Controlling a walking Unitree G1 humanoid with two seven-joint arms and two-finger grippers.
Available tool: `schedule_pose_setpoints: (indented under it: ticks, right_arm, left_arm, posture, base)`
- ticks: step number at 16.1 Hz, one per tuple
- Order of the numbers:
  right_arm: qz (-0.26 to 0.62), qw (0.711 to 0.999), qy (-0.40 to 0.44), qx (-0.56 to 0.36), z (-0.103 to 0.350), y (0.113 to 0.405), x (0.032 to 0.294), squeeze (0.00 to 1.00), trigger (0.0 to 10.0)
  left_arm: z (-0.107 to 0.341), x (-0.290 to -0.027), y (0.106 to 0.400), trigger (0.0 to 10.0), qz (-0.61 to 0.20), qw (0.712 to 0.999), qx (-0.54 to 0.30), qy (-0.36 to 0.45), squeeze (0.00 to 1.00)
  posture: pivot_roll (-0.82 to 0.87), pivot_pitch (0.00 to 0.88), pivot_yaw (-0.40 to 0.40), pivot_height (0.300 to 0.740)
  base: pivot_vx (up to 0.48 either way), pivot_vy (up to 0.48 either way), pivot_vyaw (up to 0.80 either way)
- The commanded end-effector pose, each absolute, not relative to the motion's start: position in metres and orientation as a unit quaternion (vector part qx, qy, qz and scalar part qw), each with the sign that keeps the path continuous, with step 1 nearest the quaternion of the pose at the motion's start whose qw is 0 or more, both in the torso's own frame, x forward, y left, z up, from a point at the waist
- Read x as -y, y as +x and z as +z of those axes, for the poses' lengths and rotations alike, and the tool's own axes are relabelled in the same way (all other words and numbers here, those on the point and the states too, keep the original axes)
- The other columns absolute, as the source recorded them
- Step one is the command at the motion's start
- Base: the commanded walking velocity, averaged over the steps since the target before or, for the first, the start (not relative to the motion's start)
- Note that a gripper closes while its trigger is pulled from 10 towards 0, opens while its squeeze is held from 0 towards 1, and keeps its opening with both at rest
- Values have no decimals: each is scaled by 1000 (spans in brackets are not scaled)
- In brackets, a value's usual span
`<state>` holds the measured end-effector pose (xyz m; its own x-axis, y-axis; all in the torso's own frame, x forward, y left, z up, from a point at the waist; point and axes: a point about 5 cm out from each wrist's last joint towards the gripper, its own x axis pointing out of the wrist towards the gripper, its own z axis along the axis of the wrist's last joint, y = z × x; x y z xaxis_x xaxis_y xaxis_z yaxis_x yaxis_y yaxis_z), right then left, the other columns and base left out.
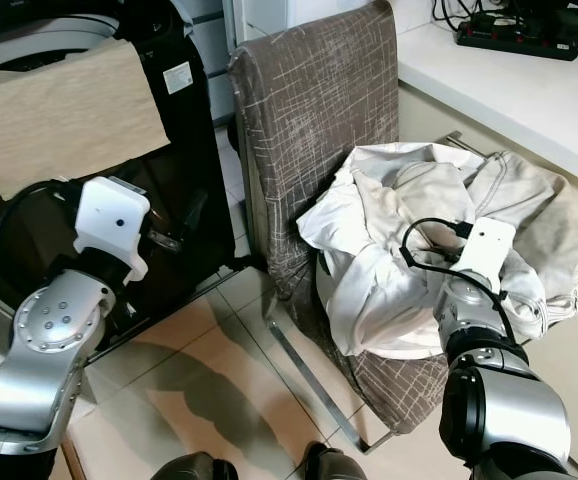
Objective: Clothes washing
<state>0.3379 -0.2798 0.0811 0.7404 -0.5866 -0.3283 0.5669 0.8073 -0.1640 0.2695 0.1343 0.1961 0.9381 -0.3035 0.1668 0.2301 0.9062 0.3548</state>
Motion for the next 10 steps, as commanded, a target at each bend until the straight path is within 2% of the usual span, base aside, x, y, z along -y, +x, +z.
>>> schedule_pose_setpoints:
  ticks: [1, 10]
  right_arm:
    - [-295, 935, -31, -195, 78, 338, 276, 0, 0]
    - [-256, 948, -18, -188, 80, 347, 258, 0, 0]
  left_arm:
    - [197, -133, 270, 10000, -136, 969, 114, 169, 0]
    - [193, -125, 274, 10000, -130, 972, 117, 158, 0]
  posture:
    - [163, 165, 36, 740]
    - [138, 144, 3, 740]
  base:
    - [0, 0, 0]
    - [0, 0, 0]
